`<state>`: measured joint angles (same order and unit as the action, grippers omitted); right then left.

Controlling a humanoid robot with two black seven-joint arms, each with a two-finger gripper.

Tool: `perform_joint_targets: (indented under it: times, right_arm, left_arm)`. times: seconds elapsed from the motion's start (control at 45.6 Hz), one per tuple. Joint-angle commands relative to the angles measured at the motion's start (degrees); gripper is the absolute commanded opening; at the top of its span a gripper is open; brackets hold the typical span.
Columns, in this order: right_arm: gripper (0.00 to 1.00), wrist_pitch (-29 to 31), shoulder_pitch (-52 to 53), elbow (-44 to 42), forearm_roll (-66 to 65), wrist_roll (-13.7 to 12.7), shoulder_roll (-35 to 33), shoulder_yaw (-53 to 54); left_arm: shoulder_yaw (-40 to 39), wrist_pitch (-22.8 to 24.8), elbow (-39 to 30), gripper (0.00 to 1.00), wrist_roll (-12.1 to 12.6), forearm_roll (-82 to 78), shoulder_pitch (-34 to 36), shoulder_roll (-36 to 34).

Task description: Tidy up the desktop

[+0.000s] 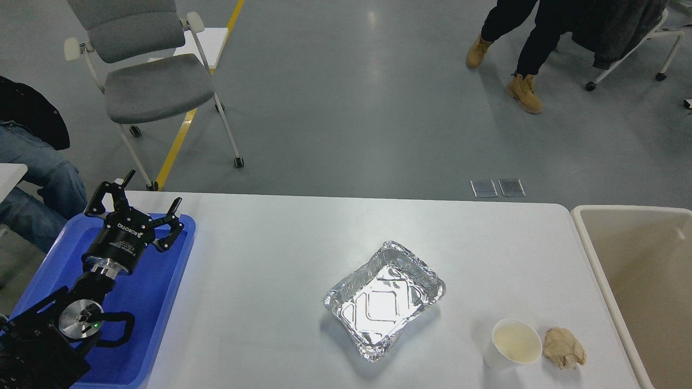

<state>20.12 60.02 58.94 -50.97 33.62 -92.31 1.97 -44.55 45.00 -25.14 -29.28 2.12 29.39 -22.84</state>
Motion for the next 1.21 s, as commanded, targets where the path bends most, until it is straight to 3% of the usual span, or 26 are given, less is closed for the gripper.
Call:
perform_joint_targets:
  times: [0.0, 0.241, 0.439, 0.9, 1.185]
  right_arm:
    - [1.0, -0.1, -0.2, -0.3, -6.9, -0.2, 9.2, -0.7]
    - [1.0, 0.3, 0.1, -3.4, -21.0, -6.2, 17.0, -3.4]
    - [1.0, -0.1, 4.8, -3.7, -22.3, -9.4, 22.3, -13.5]
    - [1.0, 0.4, 40.2, -3.2, -12.9, -9.3, 42.5, -52.9]
    - [1.0, 5.0, 52.1, 9.1, -7.1, -9.2, 48.4, -67.0]
  left_arm:
    - [0.0, 0.0, 0.0, 0.99, 0.0, 0.0, 0.0, 0.0]
    - [0.0, 0.0, 0.0, 0.99, 0.0, 0.0, 0.1, 0.0]
    - [0.0, 0.0, 0.0, 0.99, 0.0, 0.0, 0.0, 0.0]
    - [0.0, 0.0, 0.0, 0.99, 0.0, 0.0, 0.0, 0.0]
    - [0.1, 0.0, 0.0, 0.99, 0.0, 0.0, 0.1, 0.0]
